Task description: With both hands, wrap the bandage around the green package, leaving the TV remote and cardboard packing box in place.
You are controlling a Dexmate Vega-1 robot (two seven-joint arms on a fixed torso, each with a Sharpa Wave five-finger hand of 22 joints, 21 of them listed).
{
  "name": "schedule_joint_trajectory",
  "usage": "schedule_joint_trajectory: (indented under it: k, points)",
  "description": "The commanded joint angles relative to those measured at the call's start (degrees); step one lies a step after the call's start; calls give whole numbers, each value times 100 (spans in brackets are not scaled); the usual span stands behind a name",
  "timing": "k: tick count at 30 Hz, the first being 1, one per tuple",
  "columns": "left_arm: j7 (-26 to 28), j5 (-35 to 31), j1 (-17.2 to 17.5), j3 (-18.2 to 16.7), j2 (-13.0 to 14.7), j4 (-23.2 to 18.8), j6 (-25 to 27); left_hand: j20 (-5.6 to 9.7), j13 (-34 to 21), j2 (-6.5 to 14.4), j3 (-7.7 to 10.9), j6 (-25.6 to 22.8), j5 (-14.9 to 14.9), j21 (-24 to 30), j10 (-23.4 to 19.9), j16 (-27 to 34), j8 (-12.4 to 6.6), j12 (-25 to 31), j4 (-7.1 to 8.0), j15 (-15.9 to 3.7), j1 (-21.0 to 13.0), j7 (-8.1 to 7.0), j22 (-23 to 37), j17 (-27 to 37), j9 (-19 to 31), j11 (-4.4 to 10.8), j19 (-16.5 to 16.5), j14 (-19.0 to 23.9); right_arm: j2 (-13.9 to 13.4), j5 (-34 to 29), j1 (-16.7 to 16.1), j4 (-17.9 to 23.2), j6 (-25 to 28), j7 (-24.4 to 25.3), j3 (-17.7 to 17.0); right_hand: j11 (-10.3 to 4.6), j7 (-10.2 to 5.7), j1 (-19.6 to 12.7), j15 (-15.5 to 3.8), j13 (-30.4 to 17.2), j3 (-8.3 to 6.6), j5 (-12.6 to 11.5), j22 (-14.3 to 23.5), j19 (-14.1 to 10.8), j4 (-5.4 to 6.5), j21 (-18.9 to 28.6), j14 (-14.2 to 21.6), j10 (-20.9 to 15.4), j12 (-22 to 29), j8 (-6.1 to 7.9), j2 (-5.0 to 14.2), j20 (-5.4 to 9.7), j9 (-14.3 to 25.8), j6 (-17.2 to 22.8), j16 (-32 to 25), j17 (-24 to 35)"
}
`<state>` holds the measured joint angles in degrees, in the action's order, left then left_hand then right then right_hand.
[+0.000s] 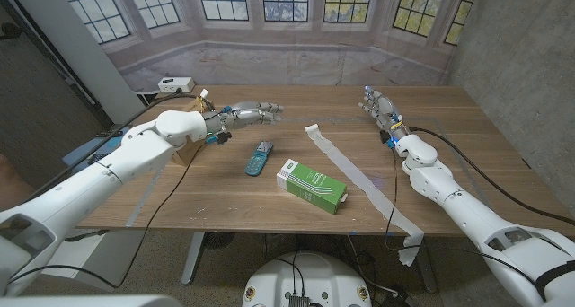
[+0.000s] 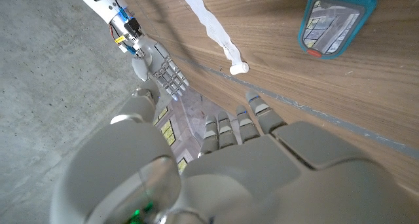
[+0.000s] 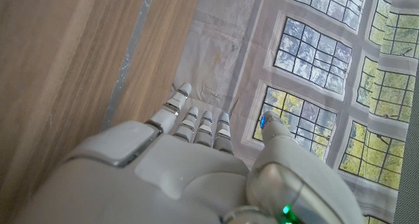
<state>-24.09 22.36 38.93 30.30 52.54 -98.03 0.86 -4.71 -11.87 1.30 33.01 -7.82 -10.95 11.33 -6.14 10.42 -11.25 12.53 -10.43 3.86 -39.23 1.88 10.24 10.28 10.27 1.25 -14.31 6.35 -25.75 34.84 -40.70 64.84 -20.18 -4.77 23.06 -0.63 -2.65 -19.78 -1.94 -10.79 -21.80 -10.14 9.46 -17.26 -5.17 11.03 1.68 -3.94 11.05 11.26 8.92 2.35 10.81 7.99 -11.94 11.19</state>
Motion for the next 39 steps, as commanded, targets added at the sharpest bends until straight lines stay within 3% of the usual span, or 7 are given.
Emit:
schedule_joint_trajectory:
  k: [1, 9, 23, 39]
  points:
    - [-525, -549, -196, 74, 369, -347, -158, 6, -32, -31, 10, -123, 25, 23, -58, 41, -66, 51, -39, -73, -151, -13, 8, 8, 32, 64, -38, 38, -105, 17, -167, 262, 27, 118, -67, 42, 16, -59, -110, -28, -22, 4, 15, -59, -18, 21, 52, -33, 41, 28, 15, 219, 8, 33, -39, 15]
    - [-820, -1093, -373, 184, 558, -594, -207, -74, -50, -48, 63, -106, -2, 8, -44, 27, -55, 51, -46, -4, -470, -66, 12, 10, 36, 166, 15, 8, -144, 26, -287, 403, 35, 190, -92, 56, 23, -66, -110, -29, -22, 7, 15, -76, -29, 21, 58, -41, 43, 28, 19, 221, 9, 47, -40, 18]
    - [-1012, -1821, -452, 197, 732, -1004, -343, -58, -76, -86, 93, -97, -24, 21, -64, 41, -52, 72, -48, -85, -738, -69, 18, 13, 40, 163, 10, 22, -215, 2, -406, 625, 61, 259, -104, 98, 52, -78, -95, -31, -20, 10, 14, -98, -51, 17, 77, -58, 46, 23, 17, 213, 11, 56, -44, 20]
    - [-1185, -2940, -483, 292, 826, -1384, -805, -20, -120, -154, 116, -123, -27, 38, -116, 59, -64, 115, -51, -151, -1085, -108, 23, 17, 45, 280, -10, 76, -238, 3, -248, 711, 70, 69, -69, 165, 115, -99, -80, -34, -15, 13, 13, -158, -87, 25, 109, -86, 52, 10, 5, 242, 13, 46, -49, 20]
